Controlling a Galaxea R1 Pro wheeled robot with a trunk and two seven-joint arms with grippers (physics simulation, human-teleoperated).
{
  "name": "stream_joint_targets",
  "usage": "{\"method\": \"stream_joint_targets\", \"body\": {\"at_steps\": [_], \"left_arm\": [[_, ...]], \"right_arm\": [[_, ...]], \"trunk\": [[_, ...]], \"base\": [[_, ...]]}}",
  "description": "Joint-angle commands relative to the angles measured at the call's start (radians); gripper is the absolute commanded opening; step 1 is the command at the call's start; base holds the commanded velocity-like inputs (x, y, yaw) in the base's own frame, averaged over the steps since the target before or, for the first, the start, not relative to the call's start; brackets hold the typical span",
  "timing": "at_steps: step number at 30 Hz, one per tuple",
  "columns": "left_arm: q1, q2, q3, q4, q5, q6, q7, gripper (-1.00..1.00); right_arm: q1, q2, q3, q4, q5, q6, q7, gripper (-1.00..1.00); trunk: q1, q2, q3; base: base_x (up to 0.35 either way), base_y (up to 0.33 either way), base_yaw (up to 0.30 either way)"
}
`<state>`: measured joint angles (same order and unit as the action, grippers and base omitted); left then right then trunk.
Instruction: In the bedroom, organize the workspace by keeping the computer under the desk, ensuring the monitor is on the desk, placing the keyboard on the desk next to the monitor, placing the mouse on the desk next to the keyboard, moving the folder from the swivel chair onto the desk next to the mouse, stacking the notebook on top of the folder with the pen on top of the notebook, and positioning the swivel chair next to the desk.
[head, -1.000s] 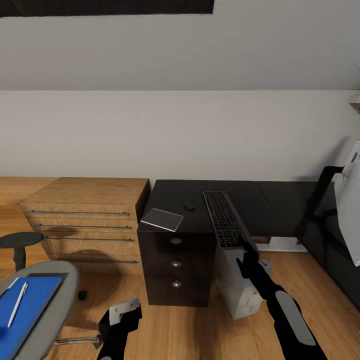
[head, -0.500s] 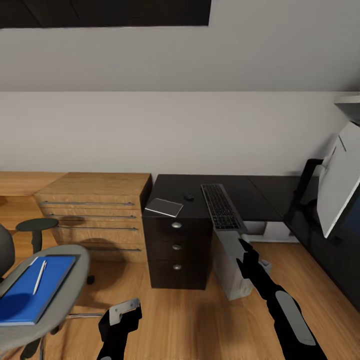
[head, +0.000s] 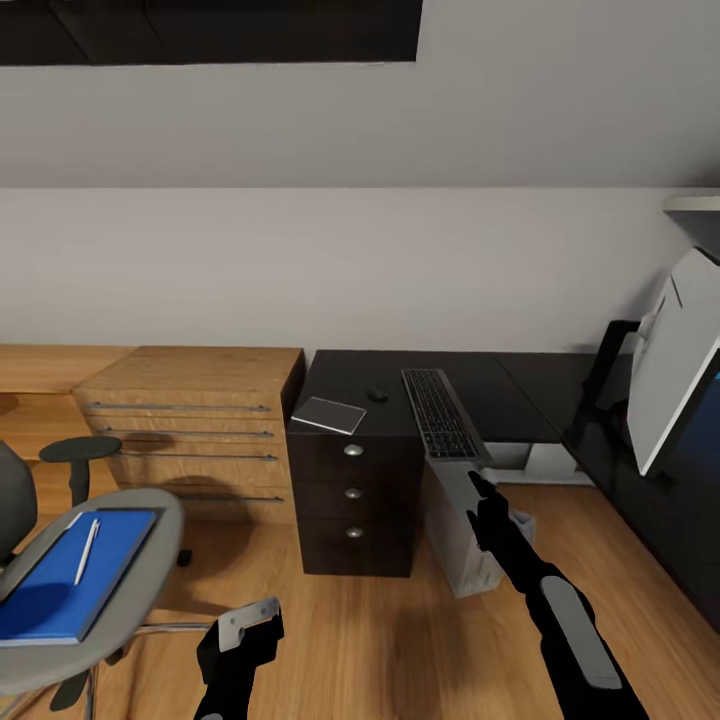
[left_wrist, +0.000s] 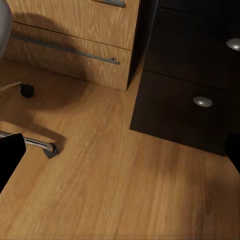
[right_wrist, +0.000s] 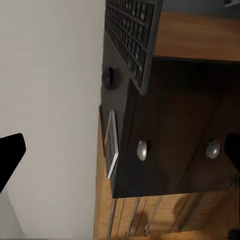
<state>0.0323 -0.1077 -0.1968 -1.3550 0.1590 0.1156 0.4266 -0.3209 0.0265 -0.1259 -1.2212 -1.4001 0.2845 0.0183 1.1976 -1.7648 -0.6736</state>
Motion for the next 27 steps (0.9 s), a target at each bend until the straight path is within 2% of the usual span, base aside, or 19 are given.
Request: {"method": "stream_joint_targets", "body": {"at_steps": [1, 2, 3, 7, 8, 12, 13, 17, 19, 22, 24, 27], "left_arm": [[0.0, 0.0, -0.001, -0.001, 0.006, 0.005, 0.005, 1.0], [0.0, 0.0, -0.001, 0.0, 0.006, 0.006, 0.005, 1.0], [0.0, 0.0, -0.001, 0.002, 0.006, 0.008, 0.005, 1.0], [0.0, 0.0, 0.001, 0.023, 0.007, 0.01, 0.004, 1.0], [0.0, 0.001, 0.001, 0.043, 0.007, 0.011, 0.004, 1.0], [0.0, 0.001, 0.002, 0.082, 0.007, 0.012, 0.004, 1.0], [0.0, 0.001, 0.002, 0.095, 0.007, 0.013, 0.004, 1.0], [0.0, 0.0, 0.002, 0.111, 0.007, 0.015, 0.005, 1.0], [0.0, -0.001, 0.002, 0.125, 0.007, 0.015, 0.005, 1.0], [0.0, -0.001, 0.002, 0.141, 0.007, 0.015, 0.005, 1.0], [0.0, -0.001, 0.002, 0.156, 0.007, 0.015, 0.004, 1.0], [0.0, -0.001, 0.002, 0.204, 0.007, 0.012, 0.007, 1.0]], "right_arm": [[0.002, 0.005, 0.001, -0.008, 0.015, 0.005, -0.006, 1.0], [0.003, 0.01, 0.005, -0.016, 0.038, 0.002, -0.015, 1.0], [0.007, 0.02, 0.01, -0.03, 0.092, -0.007, -0.036, 1.0], [0.01, 0.04, 0.02, -0.051, 0.224, -0.038, -0.084, 1.0], [0.011, 0.049, 0.027, -0.057, 0.292, -0.056, -0.101, 1.0], [0.012, 0.069, 0.045, -0.063, 0.409, -0.088, -0.119, 1.0], [0.013, 0.078, 0.055, -0.065, 0.45, -0.101, -0.124, 1.0], [0.014, 0.088, 0.085, -0.067, 0.499, -0.117, -0.129, 1.0], [0.015, 0.091, 0.116, -0.072, 0.52, -0.123, -0.136, 1.0], [0.016, 0.091, 0.142, -0.087, 0.543, -0.126, -0.159, 1.0], [0.016, 0.091, 0.154, -0.105, 0.563, -0.127, -0.189, 1.0], [0.018, 0.09, 0.178, -0.153, 0.628, -0.122, -0.292, 1.0]], "trunk": [[-0.004, 0.007, 0.002], [-0.008, 0.014, 0.006], [-0.012, 0.021, 0.009], [-0.027, 0.049, 0.021], [-0.031, 0.056, 0.024], [-0.046, 0.084, 0.037], [-0.05, 0.091, 0.04], [-0.065, 0.119, 0.053], [-0.073, 0.133, 0.059], [-0.084, 0.154, 0.068], [-0.092, 0.168, 0.075], [-0.104, 0.189, 0.084]], "base": [[-0.004, 0.0, 0.0], [-0.003, 0.0, 0.0], [-0.002, 0.0, 0.0], [-0.001, 0.0, 0.0], [0.0, 0.0, 0.0], [0.0, 0.0, 0.0], [0.0, 0.0, 0.0], [0.0, 0.0, 0.0], [0.0, 0.0, 0.0], [0.0, 0.0, 0.0], [0.0, 0.0, 0.0], [0.0, 0.0, 0.0]]}}
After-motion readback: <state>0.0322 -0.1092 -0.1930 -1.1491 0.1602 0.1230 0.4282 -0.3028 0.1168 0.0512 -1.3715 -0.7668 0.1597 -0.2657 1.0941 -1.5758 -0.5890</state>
